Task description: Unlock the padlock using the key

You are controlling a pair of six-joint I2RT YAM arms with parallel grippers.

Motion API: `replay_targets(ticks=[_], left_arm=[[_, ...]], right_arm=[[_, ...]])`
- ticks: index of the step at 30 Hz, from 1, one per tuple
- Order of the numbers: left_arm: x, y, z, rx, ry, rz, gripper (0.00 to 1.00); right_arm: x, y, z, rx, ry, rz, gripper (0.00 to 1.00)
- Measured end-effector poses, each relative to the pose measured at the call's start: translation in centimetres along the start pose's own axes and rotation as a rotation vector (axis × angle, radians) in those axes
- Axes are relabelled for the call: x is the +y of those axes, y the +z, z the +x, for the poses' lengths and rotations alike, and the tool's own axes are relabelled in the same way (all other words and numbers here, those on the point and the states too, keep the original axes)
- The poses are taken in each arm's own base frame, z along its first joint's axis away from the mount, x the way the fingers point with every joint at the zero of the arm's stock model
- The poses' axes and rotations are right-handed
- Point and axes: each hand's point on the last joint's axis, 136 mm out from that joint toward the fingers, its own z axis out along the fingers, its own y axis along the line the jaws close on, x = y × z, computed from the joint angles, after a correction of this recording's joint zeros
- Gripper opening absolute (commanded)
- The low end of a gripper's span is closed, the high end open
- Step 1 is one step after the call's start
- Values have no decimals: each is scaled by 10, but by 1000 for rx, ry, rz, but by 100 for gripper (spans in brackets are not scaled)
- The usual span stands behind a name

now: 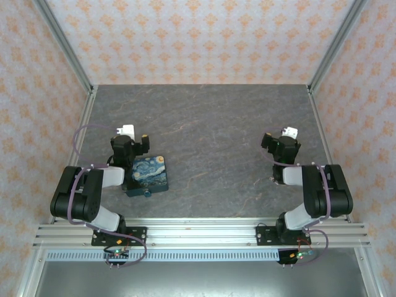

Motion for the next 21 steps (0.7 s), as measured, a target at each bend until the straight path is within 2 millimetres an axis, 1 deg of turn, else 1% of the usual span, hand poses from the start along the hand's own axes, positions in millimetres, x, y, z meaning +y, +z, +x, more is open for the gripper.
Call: replay_targets(ticks=[1, 3, 7, 9, 10, 11, 12, 13, 15, 16, 18, 21], left_arm=[[1, 1, -3, 13, -3, -9, 100], [5, -1, -17, 16, -12, -35, 100], [21, -16, -61, -3, -94, -118, 100], [29, -27, -82, 0, -152, -160, 100], [34, -33, -92, 6, -189, -184, 100], [37, -39, -98, 15, -216, -202, 100], [42, -47, -104, 30, -254, -226, 100], [45, -53, -105, 51, -285, -245, 100], [50, -65, -99, 105, -333, -279, 100], [52, -71, -90, 142, -358, -294, 100], [55, -82, -66, 222, -393, -323, 100], [60, -101, -24, 318, -440, -356, 100]], right_arm=[[-1, -2, -4, 7, 0, 6, 99], [0, -7, -21, 5, 16, 15, 99], [9, -24, -80, -56, 136, -11, 99], [17, -38, -101, -90, 209, -60, 99], [22, -46, -108, -99, 245, -99, 99], [26, -53, -111, -100, 278, -137, 99], [32, -59, -113, -97, 316, -182, 99], [38, -65, -113, -86, 352, -227, 99], [51, -71, -111, -45, 413, -305, 99], [58, -73, -107, -13, 441, -342, 99], [70, -77, -94, 61, 479, -389, 99], [94, -90, -71, 176, 484, -445, 99]])
